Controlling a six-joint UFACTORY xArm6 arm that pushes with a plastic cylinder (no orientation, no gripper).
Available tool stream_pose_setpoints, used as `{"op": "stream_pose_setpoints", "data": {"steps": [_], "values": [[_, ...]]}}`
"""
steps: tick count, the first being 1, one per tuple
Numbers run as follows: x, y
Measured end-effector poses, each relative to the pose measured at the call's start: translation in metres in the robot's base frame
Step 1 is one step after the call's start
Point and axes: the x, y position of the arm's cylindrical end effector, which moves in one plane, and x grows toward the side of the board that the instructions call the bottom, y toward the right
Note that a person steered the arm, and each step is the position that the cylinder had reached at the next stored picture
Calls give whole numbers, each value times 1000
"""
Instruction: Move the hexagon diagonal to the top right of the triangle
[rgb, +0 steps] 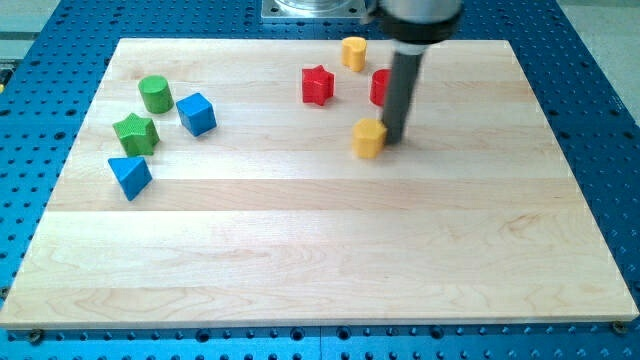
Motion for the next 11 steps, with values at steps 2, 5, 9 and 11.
{"op": "stream_pose_setpoints", "data": {"steps": [2, 5, 9, 11], "values": [[34, 25], [37, -72], [-26, -96], [6, -126]]}}
